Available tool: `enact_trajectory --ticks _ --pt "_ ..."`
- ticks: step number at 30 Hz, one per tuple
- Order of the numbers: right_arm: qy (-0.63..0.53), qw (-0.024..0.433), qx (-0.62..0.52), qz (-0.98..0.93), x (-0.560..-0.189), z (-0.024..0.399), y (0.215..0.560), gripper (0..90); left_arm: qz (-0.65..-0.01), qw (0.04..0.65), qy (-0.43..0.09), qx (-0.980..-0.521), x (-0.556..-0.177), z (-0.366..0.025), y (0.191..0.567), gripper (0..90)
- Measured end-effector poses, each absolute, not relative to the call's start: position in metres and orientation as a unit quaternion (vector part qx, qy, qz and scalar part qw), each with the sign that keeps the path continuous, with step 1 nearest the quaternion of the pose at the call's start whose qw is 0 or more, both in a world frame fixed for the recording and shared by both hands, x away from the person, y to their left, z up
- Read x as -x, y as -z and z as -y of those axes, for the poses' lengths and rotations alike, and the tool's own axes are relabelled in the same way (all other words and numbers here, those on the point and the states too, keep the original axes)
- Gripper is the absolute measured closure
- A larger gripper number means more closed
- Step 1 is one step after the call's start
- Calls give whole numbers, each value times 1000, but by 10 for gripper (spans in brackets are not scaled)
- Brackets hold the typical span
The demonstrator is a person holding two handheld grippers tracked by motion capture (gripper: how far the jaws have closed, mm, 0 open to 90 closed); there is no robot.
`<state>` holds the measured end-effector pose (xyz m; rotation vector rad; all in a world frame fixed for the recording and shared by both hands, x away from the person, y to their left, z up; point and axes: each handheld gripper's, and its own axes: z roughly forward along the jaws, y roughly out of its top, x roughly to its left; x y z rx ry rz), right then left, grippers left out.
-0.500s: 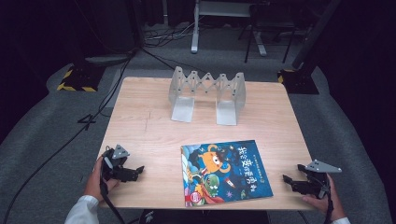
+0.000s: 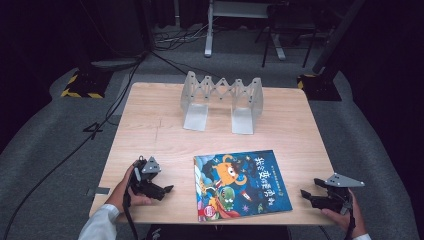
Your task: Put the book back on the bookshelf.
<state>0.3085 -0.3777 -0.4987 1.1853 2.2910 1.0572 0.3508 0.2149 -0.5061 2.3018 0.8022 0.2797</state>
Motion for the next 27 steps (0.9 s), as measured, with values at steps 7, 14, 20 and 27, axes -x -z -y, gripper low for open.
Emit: enact_trajectory --ticks 7,14,20,27 --pt "-383 154 -340 -845 -291 330 493 240 -284 340 -99 -891 -356 -196 506 2" --pt "-385 139 -322 -854 -280 312 496 237 -266 348 -93 -894 -366 -180 505 43" --pt "-376 134 -325 -857 -275 314 500 232 -249 375 -77 -890 -379 -164 499 167" --pt "-370 134 -317 -863 -274 309 502 232 -238 401 -76 -881 -394 -146 491 160"
